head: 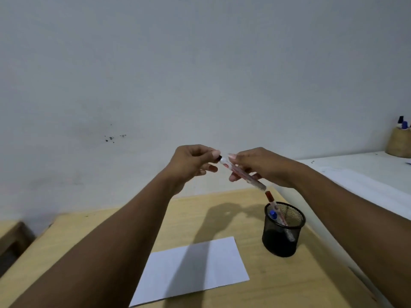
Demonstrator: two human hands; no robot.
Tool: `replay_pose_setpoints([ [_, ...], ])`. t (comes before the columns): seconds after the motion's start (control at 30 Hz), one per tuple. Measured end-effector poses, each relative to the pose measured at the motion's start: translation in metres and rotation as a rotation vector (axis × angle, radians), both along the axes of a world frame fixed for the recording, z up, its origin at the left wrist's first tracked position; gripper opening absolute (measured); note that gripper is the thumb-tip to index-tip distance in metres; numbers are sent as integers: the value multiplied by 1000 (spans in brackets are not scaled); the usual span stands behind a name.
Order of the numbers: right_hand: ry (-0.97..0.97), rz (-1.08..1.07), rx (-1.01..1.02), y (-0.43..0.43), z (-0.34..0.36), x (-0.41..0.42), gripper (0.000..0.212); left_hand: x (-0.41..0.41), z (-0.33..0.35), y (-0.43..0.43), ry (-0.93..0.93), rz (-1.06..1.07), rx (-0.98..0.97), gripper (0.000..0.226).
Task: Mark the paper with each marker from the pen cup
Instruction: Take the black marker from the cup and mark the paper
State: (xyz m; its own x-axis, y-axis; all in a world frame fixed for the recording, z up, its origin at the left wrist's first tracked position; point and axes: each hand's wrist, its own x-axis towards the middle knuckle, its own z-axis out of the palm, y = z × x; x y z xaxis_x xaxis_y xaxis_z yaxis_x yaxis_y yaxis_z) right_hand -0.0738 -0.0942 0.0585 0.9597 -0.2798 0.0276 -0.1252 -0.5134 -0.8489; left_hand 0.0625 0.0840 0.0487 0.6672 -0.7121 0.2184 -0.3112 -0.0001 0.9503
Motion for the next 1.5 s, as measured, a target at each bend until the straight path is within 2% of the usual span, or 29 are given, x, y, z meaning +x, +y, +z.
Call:
replay_pose_setpoints([
  [0.1, -29, 144, 219, 30, 10, 25, 33, 18, -7, 45, 82, 106, -44, 26],
  [0.2, -15, 261, 503, 66, 2, 49, 40, 30, -20, 89, 144, 192, -61, 26],
  [0.33, 3, 405, 931, 113, -36, 75, 73, 40, -46, 138, 206, 291, -75, 29],
  [0.4, -17, 393, 1052, 136, -58, 87, 80, 44, -62, 159, 229, 338, -64, 31],
  [0.47, -2, 283, 1036, 162, -77, 98, 66, 47, -81, 175, 232, 355, -18, 34],
  [0.57, 13, 90, 878, 190, -100, 113, 25, 47, -106, 187, 248, 311, 69, 40],
  [0.7, -88, 145, 812, 182, -103, 116, 15, 49, -117, 202, 346, 339, 8, 42],
  [0.77, -127, 164, 810, 162, -97, 110, 9, 55, -126, 220, 267, 421, 43, 43],
  [0.9, -43, 159, 745, 147, -102, 100, 22, 61, -149, 243, -170, 415, 443, 40],
  [1.0, -72, 62, 664, 169, -125, 101, 4, 59, -162, 236, -330, 349, 665, 33],
  [1.07, -136, -21, 595, 186, -147, 104, 10, 57, -167, 230, -394, 330, 757, 27],
  [1.27, -141, -74, 492, 214, -190, 106, 21, 56, -176, 225, -404, 330, 820, 32],
  [1.4, -134, -102, 421, 217, -203, 106, 21, 52, -169, 223, -268, 249, 820, 58],
  [1.5, -134, -92, 384, 217, -204, 105, 21, 48, -166, 217, -320, 240, 904, 73],
])
